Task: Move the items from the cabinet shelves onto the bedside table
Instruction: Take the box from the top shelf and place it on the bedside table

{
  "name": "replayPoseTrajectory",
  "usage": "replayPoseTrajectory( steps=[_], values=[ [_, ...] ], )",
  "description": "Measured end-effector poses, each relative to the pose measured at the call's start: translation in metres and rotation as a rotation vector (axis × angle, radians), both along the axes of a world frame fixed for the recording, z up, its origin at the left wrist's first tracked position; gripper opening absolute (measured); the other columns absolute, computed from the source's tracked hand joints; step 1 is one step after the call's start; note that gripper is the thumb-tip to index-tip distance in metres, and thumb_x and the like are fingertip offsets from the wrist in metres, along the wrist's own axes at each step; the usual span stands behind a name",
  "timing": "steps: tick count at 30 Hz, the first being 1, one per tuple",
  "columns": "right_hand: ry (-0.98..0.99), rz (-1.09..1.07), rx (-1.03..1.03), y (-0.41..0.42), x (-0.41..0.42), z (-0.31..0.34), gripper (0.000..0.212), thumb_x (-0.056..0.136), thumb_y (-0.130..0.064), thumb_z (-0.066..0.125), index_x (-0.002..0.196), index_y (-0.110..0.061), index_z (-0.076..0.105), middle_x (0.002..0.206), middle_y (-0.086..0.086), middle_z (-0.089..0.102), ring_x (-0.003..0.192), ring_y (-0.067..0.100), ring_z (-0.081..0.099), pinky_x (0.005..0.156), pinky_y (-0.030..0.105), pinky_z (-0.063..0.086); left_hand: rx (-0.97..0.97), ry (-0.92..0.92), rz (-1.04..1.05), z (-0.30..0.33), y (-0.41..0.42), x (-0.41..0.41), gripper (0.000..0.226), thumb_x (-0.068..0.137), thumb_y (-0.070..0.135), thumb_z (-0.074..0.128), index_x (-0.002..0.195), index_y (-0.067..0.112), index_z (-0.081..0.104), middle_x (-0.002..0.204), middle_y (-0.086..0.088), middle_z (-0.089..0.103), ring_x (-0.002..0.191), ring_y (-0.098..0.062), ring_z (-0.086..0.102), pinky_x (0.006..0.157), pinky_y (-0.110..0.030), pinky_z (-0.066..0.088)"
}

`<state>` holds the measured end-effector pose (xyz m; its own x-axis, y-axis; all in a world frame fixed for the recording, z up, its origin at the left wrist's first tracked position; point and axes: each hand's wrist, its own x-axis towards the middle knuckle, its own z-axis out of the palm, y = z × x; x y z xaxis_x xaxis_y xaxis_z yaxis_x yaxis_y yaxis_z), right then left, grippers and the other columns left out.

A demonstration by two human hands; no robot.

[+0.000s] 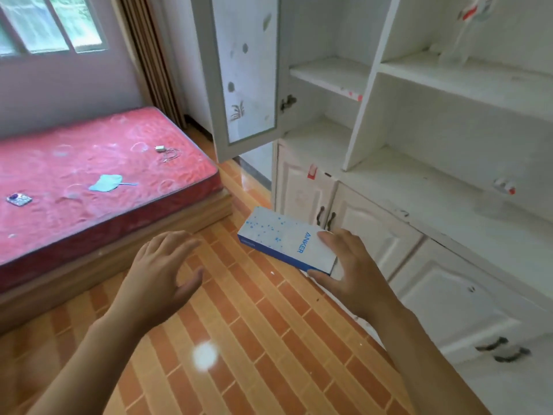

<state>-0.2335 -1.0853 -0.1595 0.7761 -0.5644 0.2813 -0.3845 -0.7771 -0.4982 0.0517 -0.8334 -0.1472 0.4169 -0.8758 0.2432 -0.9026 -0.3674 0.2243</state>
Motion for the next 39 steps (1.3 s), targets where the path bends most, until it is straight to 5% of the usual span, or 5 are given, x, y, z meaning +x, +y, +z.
replayPoseTrajectory(
  steps=[12,18,26,39],
  values=[
    [0.042,0.363,-0.061,0.096,0.246,0.003,0.072,0.09,-0.054,0.073,0.15,-0.029,0.04,0.148,-0.009,0.042,0.132,0.011,0.041,0.094,0.024,0.049,0.002,-0.009,0.44,-0.013,0.176,0.133,0.06,0.094,0.058,0.046,0.144,0.026,0.056,0.147,0.001,0.052,0.14,-0.024,0.044,0.116,-0.05,0.038],
    [0.077,0.546,-0.066,0.129,0.358,-0.013,0.075,0.09,-0.059,0.071,0.151,-0.03,0.039,0.152,-0.008,0.041,0.136,0.012,0.041,0.1,0.034,0.053,0.002,0.037,0.709,-0.03,0.241,0.169,0.063,0.094,0.058,0.041,0.143,0.023,0.057,0.147,-0.002,0.054,0.14,-0.024,0.044,0.116,-0.051,0.039],
    [0.093,0.765,-0.059,0.151,0.514,-0.033,0.072,0.089,-0.051,0.075,0.149,-0.025,0.045,0.15,-0.004,0.043,0.138,0.015,0.04,0.105,0.029,0.041,-0.02,0.097,0.955,-0.043,0.283,0.248,0.06,0.093,0.056,0.046,0.141,0.022,0.059,0.146,-0.004,0.056,0.139,-0.027,0.048,0.115,-0.055,0.042],
    [0.154,1.084,0.032,0.213,0.756,-0.031,0.068,0.091,-0.054,0.071,0.15,-0.033,0.044,0.151,-0.01,0.038,0.139,0.014,0.037,0.111,0.038,0.045,-0.042,0.084,1.209,-0.022,0.341,0.371,0.056,0.093,0.051,0.047,0.139,0.021,0.06,0.143,-0.001,0.055,0.135,-0.022,0.047,0.112,-0.05,0.044]
  ],
)
